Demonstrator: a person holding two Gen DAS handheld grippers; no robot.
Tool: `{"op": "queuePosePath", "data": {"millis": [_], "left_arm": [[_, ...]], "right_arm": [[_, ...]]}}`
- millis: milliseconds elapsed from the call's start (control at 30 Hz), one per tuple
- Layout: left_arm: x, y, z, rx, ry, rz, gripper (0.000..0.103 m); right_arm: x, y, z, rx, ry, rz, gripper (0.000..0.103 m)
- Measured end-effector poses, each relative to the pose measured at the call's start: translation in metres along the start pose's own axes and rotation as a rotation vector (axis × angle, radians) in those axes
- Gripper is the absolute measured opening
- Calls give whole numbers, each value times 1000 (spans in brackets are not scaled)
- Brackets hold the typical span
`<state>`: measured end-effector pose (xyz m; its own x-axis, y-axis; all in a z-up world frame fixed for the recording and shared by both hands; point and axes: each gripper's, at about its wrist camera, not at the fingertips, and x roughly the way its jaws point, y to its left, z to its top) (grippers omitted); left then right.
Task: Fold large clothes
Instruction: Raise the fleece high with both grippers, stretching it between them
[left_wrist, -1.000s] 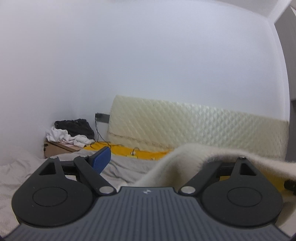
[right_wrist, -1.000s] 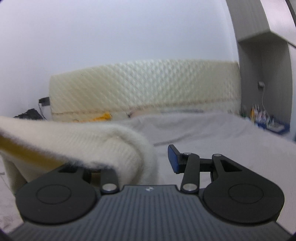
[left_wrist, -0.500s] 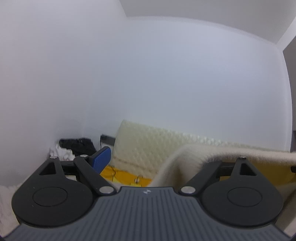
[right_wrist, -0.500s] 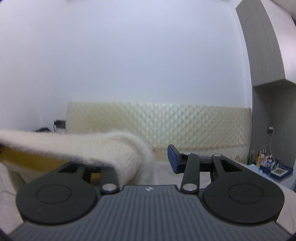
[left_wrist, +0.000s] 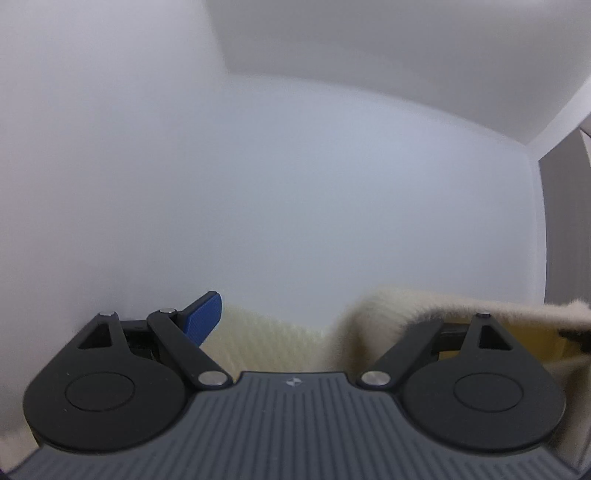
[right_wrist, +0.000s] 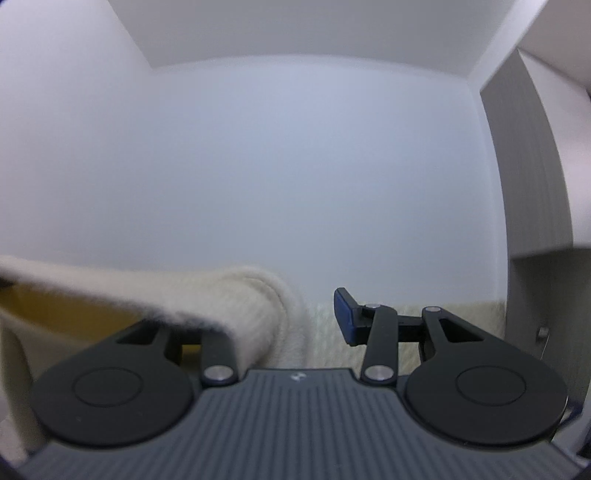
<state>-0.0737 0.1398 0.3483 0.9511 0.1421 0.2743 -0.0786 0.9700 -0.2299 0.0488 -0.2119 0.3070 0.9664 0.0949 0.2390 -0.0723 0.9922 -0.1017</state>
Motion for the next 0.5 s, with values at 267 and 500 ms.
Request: {"op": "queuePosePath", "data": {"millis": [267, 500], "left_arm": [[13, -31, 80, 19, -10, -61, 90], [95, -52, 27, 52, 141, -68, 90]], "right_arm": [[13, -27, 73, 4, -51, -28, 43], [93, -39, 35, -33, 96, -62, 43]]}}
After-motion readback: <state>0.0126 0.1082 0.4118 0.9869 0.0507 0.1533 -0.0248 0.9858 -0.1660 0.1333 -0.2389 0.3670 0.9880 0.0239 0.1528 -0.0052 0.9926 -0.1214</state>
